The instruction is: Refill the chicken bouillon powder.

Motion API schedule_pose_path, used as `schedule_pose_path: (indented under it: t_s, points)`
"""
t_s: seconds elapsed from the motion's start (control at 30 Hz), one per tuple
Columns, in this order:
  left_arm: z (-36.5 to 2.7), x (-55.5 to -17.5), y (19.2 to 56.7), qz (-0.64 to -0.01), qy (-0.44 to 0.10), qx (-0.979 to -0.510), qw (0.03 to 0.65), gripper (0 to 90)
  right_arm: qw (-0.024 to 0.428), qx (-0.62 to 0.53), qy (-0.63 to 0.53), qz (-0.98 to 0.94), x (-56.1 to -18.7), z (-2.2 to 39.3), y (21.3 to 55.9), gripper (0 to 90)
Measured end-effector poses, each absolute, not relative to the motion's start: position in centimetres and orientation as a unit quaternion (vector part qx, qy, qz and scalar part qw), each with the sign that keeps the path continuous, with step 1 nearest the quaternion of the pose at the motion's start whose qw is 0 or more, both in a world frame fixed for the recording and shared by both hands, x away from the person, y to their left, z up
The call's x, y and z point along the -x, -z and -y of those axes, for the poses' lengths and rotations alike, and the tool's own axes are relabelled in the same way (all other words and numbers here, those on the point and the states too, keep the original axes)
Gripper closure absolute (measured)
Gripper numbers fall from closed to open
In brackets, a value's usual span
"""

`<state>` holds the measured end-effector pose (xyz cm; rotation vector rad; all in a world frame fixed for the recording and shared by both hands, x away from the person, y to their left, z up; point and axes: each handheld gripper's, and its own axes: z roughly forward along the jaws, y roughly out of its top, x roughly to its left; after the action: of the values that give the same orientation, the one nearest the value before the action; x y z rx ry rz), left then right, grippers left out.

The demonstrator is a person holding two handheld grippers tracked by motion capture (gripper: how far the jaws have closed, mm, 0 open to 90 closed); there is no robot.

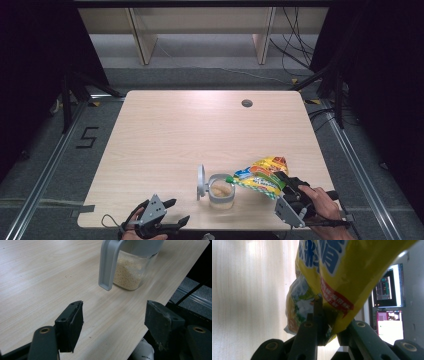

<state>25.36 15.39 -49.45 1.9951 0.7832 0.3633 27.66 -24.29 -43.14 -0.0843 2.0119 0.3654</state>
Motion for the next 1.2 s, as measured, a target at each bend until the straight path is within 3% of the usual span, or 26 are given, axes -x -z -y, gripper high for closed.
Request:
schedule_pose_path:
  t_s: [0.63, 1.2]
  points:
    - [-15.4, -25.4, 49.4, -0.317, -0.149, -0.813, 0.464, 30.6, 0.48, -0.041, -0.212, -0.85, -30.1, 25.1, 44.1, 82.4]
    - [-15.3, -25.1, 49.2, -0.332, -0.142, -0.802, 0.475, 30.7, 0.394, -0.179, -0.328, -0.84, -32.9, 28.6, 45.5, 83.0]
